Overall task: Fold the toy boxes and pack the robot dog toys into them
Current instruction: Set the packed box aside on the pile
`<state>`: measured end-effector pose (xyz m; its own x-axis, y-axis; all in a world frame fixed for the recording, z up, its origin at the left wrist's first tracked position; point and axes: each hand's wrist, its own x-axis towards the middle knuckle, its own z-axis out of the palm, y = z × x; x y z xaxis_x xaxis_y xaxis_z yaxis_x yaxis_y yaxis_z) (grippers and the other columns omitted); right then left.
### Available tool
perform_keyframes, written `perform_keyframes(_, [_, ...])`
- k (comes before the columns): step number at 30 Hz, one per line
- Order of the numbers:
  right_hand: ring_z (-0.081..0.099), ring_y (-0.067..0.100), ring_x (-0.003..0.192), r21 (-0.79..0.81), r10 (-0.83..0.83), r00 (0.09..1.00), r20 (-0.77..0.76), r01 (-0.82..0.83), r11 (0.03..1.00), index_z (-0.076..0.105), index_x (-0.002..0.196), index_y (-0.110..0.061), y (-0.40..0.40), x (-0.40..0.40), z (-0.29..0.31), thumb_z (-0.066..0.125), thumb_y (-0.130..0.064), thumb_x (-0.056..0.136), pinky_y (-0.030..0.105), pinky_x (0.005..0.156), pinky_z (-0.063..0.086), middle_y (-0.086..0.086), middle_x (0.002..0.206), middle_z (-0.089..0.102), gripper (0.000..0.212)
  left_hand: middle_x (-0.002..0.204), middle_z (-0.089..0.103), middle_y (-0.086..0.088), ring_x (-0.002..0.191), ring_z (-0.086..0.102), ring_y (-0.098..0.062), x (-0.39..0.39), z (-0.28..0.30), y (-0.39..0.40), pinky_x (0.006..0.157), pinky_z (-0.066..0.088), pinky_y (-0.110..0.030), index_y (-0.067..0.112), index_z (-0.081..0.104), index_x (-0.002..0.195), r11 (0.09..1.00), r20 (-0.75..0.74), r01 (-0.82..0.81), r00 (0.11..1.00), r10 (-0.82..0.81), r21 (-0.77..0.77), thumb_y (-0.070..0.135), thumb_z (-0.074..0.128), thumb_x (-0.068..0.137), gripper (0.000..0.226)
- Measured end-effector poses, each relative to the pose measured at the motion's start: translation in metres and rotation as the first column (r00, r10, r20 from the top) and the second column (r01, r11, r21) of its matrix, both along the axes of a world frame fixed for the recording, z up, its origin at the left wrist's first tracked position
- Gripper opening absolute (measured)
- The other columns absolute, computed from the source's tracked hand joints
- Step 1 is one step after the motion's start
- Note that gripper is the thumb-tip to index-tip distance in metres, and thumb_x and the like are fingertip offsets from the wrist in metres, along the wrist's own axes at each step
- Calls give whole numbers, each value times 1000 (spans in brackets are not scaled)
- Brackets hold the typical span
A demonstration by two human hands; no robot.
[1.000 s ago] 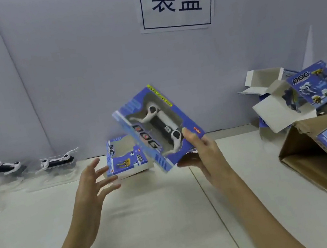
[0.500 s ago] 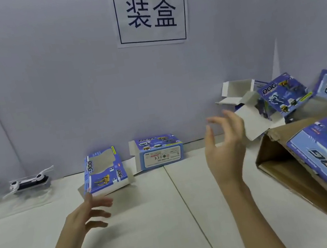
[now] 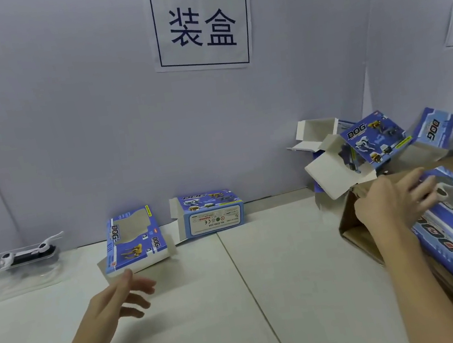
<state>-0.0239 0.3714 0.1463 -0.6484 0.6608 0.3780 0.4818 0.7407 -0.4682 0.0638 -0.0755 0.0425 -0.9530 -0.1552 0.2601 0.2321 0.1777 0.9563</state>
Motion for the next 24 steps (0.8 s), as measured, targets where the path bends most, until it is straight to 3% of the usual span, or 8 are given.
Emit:
perform_keyframes(2, [-1, 45, 158, 29, 26, 996, -80, -24, 999, 69, 107, -2, 0, -4, 0, 71, -15, 90, 55, 128, 0, 31, 169, 6, 22, 98, 76, -12, 86, 70, -35, -1, 0, 1, 80, 56, -48, 15, 81, 97, 1000, 4, -1, 1000, 1, -6, 49, 41, 100, 53])
perform_keyframes(4, [3, 41, 159, 96, 128, 971, -200, -111, 989, 68, 121, -4, -7, -13, -1, 66, -11, 94, 58, 127, -2, 29, 168, 15, 28, 96, 76, -13, 84, 70, -34, -1, 0, 2, 79, 56, -47, 15, 82, 96, 1000, 13, -6, 1000, 6, -6, 49, 41, 101, 53])
perform_keyframes(7, [15, 39, 156, 51, 317, 916, -245, -314, 948, 55, 144, -8, -26, -33, -3, 59, -9, 99, 57, 126, 14, 26, 165, 26, 45, 95, 75, -14, 82, 70, -34, -3, -2, 0, 79, 57, -46, 14, 82, 95, 1000, 30, -4, 1000, 5, -18, 47, 41, 101, 52])
perform_keyframes(10, [9, 43, 158, -46, 367, 909, -197, -382, 923, 38, 152, -5, -40, -63, -14, 56, -9, 102, 55, 127, 21, 28, 169, 13, 53, 92, 76, -14, 80, 70, -34, -6, -3, -1, 77, 57, -45, 16, 82, 93, 1000, 35, -5, 999, 6, -23, 46, 42, 99, 51])
perform_keyframes(14, [3, 44, 158, 87, 356, 934, -38, -352, 932, 22, 157, -5, -42, -105, -28, 62, -9, 98, 51, 130, 8, 29, 169, 5, 71, 91, 76, -15, 78, 71, -33, -11, -7, -1, 73, 58, -43, 17, 83, 91, 999, 27, 1, 1000, 0, -46, 44, 41, 99, 50])
perform_keyframes(17, [11, 47, 157, 180, 272, 956, 111, -288, 940, 9, 162, -8, -31, -126, -37, 69, -20, 97, 52, 128, 16, 31, 169, 8, 89, 90, 75, -15, 77, 70, -34, -14, -10, -2, 68, 60, -36, 16, 83, 91, 998, 27, 11, 1000, -9, -58, 42, 41, 99, 50])
perform_keyframes(22, [53, 39, 136, 215, 263, 960, 94, -277, 936, 21, 160, -1, -22, -139, -52, 69, -11, 97, 45, 104, 52, 28, 154, 44, 79, 89, 75, -16, 76, 70, -34, -14, -11, -2, 64, 58, -31, 13, 82, 92, 998, 20, 18, 1000, -17, -61, 41, 41, 99, 50])
perform_keyframes(24, [40, 43, 145, 232, 272, 957, 105, -289, 929, 31, 154, -5, -27, -142, -55, 69, -7, 94, 46, 110, 46, 30, 160, 30, 71, 88, 75, -17, 75, 69, -34, -13, -11, -2, 65, 58, -32, 13, 82, 93, 997, 21, 24, 1000, -23, -66, 41, 41, 98, 50])
